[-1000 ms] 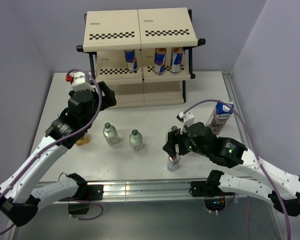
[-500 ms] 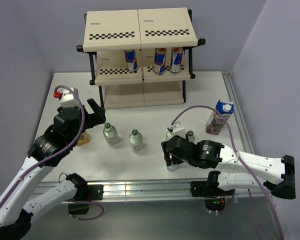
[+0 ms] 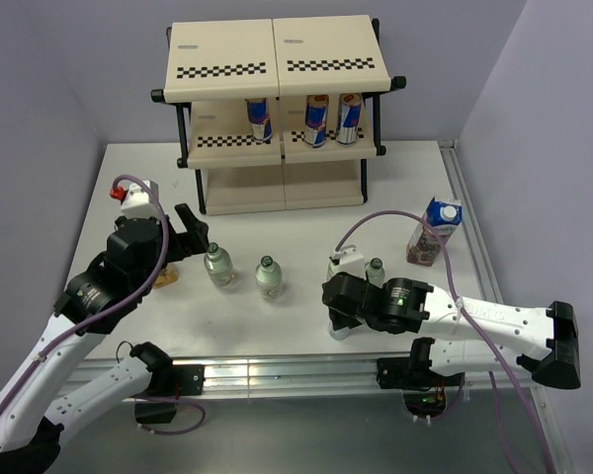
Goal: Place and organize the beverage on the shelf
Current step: Pick up the drink from the center of the board.
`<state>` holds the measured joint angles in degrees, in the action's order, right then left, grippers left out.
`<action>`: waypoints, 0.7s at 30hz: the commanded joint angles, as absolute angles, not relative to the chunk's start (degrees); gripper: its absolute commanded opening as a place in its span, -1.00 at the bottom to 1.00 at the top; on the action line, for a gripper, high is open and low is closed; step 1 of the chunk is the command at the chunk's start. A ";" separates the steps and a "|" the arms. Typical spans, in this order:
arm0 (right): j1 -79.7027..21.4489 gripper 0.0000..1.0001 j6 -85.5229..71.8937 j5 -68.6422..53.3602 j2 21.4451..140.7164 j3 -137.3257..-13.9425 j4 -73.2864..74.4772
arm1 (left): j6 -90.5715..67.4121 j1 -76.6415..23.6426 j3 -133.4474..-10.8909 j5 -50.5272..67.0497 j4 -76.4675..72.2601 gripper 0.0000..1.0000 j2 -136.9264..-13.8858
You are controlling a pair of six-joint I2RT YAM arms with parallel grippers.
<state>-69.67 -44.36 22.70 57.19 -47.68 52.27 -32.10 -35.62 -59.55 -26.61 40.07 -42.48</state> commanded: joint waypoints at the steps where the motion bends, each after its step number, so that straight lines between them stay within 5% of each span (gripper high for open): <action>1: -70.49 0.02 -44.92 24.96 57.66 -49.74 54.40 | -30.76 -35.86 -59.24 -23.56 37.27 0.99 -42.63; 2: -70.49 -0.29 -44.56 24.79 57.48 -50.18 54.40 | -30.85 -35.77 -59.15 -22.86 36.13 0.99 -42.63; 8: -70.49 -0.88 -39.82 24.35 55.90 -57.56 54.67 | -29.09 -35.77 -53.27 -10.55 23.75 0.99 -40.61; 15: -68.38 -0.98 -34.90 26.63 60.02 -72.48 61.60 | -30.41 -37.17 -41.68 -8.16 3.62 0.99 -41.13; 21: -65.40 -0.99 -31.29 25.84 63.62 -83.03 67.92 | -18.83 -51.22 -35.61 -14.13 -13.78 0.99 -42.71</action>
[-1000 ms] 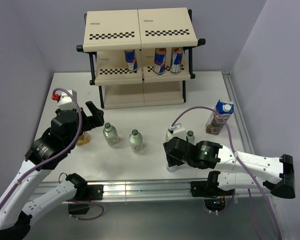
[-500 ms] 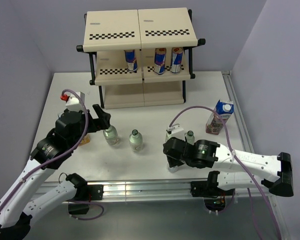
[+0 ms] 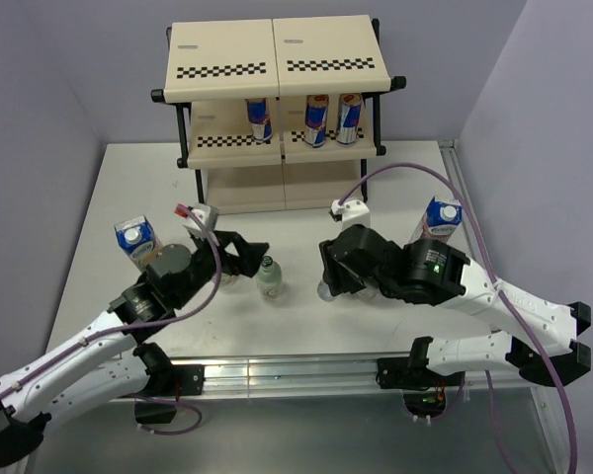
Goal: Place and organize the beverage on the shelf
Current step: Pick up the drink from the center of the board.
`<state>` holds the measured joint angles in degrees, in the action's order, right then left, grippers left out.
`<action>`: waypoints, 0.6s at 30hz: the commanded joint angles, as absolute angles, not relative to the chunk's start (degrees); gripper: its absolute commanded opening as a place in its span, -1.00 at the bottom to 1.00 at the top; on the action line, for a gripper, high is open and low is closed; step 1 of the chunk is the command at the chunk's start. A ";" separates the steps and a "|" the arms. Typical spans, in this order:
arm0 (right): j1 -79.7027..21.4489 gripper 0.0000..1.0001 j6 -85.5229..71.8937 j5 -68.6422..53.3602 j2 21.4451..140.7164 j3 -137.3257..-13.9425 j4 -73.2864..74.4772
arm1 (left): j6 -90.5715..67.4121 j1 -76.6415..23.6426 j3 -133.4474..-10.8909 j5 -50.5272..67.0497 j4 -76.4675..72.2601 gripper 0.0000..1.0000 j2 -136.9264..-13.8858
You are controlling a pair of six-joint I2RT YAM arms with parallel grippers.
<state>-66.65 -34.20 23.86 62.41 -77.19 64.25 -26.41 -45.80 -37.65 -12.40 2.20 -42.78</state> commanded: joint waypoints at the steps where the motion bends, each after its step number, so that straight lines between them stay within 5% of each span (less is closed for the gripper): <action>1: -65.13 -0.99 -30.68 25.84 64.07 -84.01 68.55 | -17.16 -55.42 -35.25 -15.11 -15.28 0.99 -43.85; 9: -63.11 -1.00 -27.60 21.45 65.83 -88.15 71.45 | -0.71 -71.96 -27.34 -13.28 -37.67 0.99 -49.38; 18: -63.19 -1.00 -25.40 19.34 67.23 -91.05 72.25 | 5.80 -75.67 -27.68 -10.54 -49.47 0.99 -63.01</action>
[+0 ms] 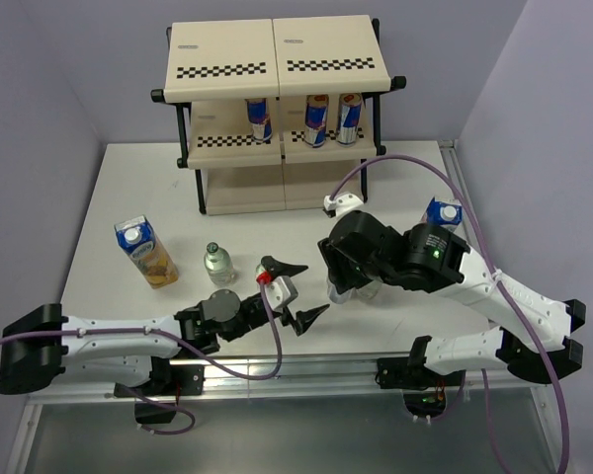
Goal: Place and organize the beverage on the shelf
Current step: Pick up the drink from the center of the board.
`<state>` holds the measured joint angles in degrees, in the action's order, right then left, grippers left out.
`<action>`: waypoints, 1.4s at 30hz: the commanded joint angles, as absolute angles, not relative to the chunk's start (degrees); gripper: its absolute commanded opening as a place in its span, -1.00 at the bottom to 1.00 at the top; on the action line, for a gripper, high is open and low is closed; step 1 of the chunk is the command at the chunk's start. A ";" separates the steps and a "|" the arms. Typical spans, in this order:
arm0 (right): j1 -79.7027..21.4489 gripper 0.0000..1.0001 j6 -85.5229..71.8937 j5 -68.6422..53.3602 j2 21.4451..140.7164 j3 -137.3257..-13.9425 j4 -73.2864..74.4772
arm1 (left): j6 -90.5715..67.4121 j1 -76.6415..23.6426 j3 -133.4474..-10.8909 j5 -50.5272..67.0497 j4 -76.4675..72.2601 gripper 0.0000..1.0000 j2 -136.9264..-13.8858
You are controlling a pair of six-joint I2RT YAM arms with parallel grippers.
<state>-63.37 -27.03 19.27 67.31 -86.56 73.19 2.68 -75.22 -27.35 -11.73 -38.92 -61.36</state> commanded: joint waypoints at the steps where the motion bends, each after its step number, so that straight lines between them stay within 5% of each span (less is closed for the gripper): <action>1: -63.28 -1.00 -25.23 18.99 67.32 -91.40 72.33 | 5.63 -75.59 -28.21 -10.98 -49.31 0.99 -65.02; 14: -63.90 -1.00 -23.82 17.40 69.34 -93.25 70.75 | 4.04 -75.67 -31.29 -12.74 -56.68 0.99 -73.65; 24: -64.25 -1.00 -23.20 16.44 69.08 -92.20 68.73 | 4.66 -75.59 -33.04 -14.94 -59.06 0.75 -78.66; 29: -64.25 -1.00 -22.85 16.17 68.82 -91.23 68.03 | 4.48 -75.59 -33.84 -15.12 -59.24 0.23 -79.80; 32: -64.25 -1.00 -22.42 14.86 68.82 -90.35 66.63 | 4.13 -75.59 -34.28 -15.47 -59.33 -0.42 -79.98; 34: -64.34 -0.85 -22.15 14.15 68.47 -89.74 65.14 | 3.34 -75.59 -35.24 -16.52 -58.28 -0.99 -79.89; 35: -64.34 -0.49 -21.97 14.06 68.21 -89.56 64.52 | 3.17 -75.59 -35.51 -16.70 -57.92 -0.99 -79.81; 39: -64.16 0.41 -21.80 15.81 66.80 -90.08 62.49 | 2.37 -75.59 -35.95 -21.60 -57.83 -0.99 -78.14; 42: -63.55 0.49 -23.02 19.58 66.01 -93.50 63.19 | 2.29 -75.15 -37.09 -25.30 -55.64 -0.99 -76.91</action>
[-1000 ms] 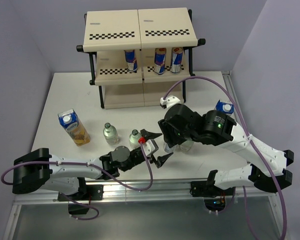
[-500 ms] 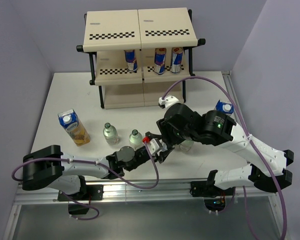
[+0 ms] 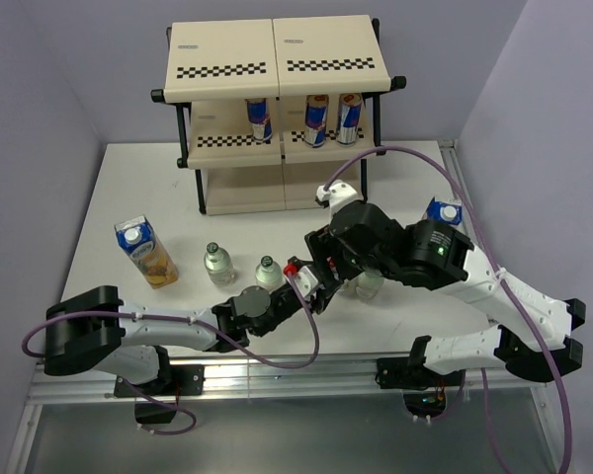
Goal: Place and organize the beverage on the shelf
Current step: Pick up the drink from the center of the board, then place the drink on the shelf.
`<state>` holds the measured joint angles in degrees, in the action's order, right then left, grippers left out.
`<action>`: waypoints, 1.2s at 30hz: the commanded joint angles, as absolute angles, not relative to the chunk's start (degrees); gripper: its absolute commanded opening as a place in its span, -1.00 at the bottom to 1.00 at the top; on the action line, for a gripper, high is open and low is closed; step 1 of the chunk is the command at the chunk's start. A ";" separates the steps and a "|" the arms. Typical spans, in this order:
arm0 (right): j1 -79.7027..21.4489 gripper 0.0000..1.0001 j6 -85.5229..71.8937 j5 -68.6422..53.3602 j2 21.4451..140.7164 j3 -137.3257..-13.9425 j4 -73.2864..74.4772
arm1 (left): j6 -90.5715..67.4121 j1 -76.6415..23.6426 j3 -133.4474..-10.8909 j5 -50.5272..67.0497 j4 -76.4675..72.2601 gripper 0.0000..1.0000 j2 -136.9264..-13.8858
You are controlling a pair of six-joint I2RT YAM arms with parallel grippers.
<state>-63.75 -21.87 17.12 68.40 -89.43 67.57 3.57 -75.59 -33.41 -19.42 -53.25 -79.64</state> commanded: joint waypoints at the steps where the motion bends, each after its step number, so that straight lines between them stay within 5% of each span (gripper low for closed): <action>1: -63.11 0.58 -23.81 21.08 65.74 -94.30 64.32 | 2.02 -74.80 -37.70 -25.49 -54.94 -1.00 -76.47; 3: -61.45 0.84 -24.87 25.03 64.96 -95.70 64.77 | 0.44 -72.43 -37.53 -23.31 -53.88 -1.00 -74.54; 6: -58.98 0.97 -25.84 27.24 61.71 -95.02 64.42 | -2.81 -68.21 -38.23 -23.38 -51.69 -1.00 -71.38; 15: -52.65 1.00 -25.31 28.74 49.50 -86.24 60.30 | -6.85 -52.75 -48.68 -27.78 -35.25 -0.99 -66.10; 28: -52.73 1.00 -20.74 20.66 41.05 -76.20 45.62 | -7.74 -30.87 -54.14 -17.06 -39.55 -0.99 -72.50; 36: -52.73 1.00 -17.41 19.60 38.85 -74.88 42.54 | -4.22 -26.02 -58.27 -13.89 -42.27 -0.99 -79.62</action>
